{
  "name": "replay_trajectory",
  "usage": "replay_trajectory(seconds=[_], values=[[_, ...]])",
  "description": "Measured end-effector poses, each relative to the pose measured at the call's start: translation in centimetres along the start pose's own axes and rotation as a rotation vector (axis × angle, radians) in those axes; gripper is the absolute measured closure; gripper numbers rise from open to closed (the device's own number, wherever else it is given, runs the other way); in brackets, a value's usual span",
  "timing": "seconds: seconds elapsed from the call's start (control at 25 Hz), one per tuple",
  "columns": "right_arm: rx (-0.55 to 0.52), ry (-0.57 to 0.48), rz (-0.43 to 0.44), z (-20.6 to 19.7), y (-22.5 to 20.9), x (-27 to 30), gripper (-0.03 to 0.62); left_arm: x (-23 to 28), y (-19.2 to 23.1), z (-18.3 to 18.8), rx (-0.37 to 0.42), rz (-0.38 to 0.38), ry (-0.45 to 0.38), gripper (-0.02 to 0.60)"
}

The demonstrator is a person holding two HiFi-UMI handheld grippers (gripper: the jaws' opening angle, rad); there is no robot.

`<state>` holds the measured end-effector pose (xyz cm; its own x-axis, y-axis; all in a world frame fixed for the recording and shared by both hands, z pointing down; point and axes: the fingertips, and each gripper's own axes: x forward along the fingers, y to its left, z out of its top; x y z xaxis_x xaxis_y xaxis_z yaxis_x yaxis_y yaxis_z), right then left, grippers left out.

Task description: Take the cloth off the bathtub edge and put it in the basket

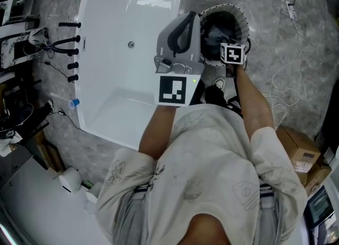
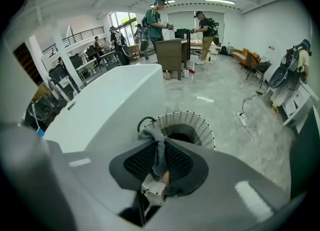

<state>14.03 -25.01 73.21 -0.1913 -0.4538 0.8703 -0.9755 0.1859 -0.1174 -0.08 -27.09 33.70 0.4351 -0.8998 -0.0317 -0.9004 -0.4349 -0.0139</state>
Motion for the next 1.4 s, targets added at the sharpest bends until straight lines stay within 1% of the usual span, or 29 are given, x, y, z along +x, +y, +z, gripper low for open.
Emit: replay_trajectory(seconds=[0.16, 0.4, 0.52, 0.64, 1.0, 1.16, 1.4], values=[[0.000, -0.010, 0.002, 0.2, 0.0, -0.2, 0.521, -0.2, -0.3, 0.5, 0.015, -0.009, -0.016, 0.581], [0.004, -0.045, 0.026, 0.9, 0.4, -0.1, 0.395, -0.3, -0.3, 0.4, 0.016, -0.013, -0.011, 0.581], [0.004, -0.037, 0.030, 0.7, 0.5, -0.3, 0.370, -0.4, -0.3, 0.6, 0.014, -0.015, -0.015, 0.581], [0.009, -0.036, 0.022, 0.6, 0.3, -0.5, 0.368, -0.5, -0.4, 0.6, 0.014, -0.017, -0.012, 0.581], [0.027, -0.093, 0.027, 1.8, -0.3, -1.9, 0.368, -0.6, -0.7, 1.4, 0.013, -0.016, -0.030, 0.581], [0.056, -0.174, 0.055, 3.7, -0.6, -3.8, 0.371, -0.5, -1.1, 1.7, 0.021, -0.021, -0.035, 0.581], [-0.004, -0.297, 0.054, 6.8, -0.3, -8.7, 0.372, -0.5, -1.6, 2.4, 0.015, -0.021, -0.046, 0.581]])
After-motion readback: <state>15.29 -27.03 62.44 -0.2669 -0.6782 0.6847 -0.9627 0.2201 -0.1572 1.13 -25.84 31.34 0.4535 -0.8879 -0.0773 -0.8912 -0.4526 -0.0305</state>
